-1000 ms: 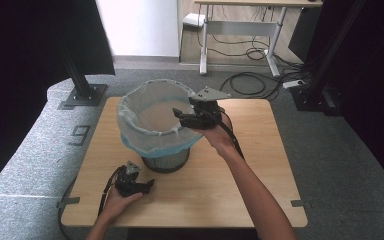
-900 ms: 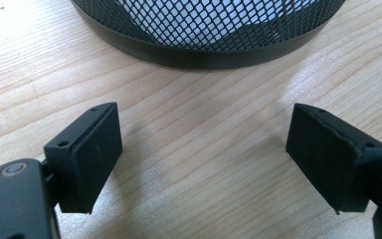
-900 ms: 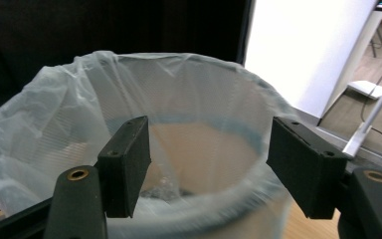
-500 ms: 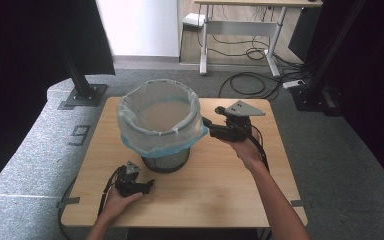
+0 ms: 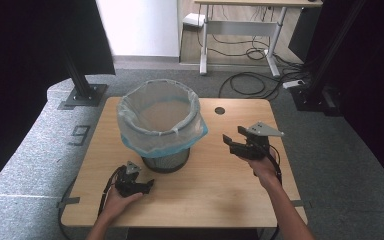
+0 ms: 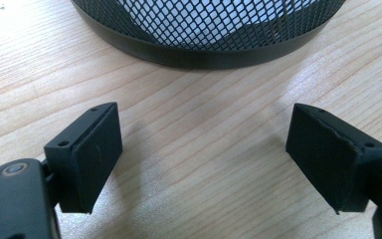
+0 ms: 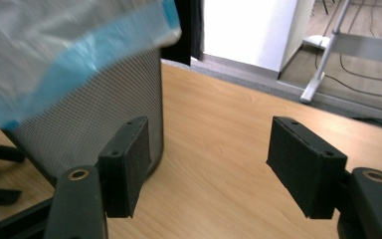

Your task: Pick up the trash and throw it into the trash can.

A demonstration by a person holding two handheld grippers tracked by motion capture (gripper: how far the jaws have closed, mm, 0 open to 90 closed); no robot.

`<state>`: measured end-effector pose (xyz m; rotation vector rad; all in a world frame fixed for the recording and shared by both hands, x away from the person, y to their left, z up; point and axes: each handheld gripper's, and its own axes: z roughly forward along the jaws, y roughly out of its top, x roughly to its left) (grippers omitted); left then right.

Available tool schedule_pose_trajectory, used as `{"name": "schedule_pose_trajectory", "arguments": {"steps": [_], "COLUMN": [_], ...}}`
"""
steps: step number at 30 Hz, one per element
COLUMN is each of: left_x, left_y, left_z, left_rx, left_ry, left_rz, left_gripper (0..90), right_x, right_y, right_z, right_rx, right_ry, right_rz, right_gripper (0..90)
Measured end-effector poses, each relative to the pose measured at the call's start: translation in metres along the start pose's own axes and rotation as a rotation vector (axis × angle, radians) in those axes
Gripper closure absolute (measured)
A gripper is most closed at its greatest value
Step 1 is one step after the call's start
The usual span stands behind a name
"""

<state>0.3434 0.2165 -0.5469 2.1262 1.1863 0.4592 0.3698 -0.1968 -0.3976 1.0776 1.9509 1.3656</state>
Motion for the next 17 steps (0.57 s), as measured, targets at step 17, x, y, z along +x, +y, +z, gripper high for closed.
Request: {"name": "schedule_pose_trajectory", "arguments": {"steps": [17], "left_x": [0.0], "left_y": [0.0], "left_z": [0.0], "left_rx": [0.0], "left_ry": [0.0], "left_rz": [0.0], "left_gripper": [14.4], "right_x": [-0.012], "right_y": [-0.025], "right_z": [-0.001], "right_rx": [0.034], "right_ry": [-0.039], "right_rz": [0.042], "right_gripper": [32.2]}}
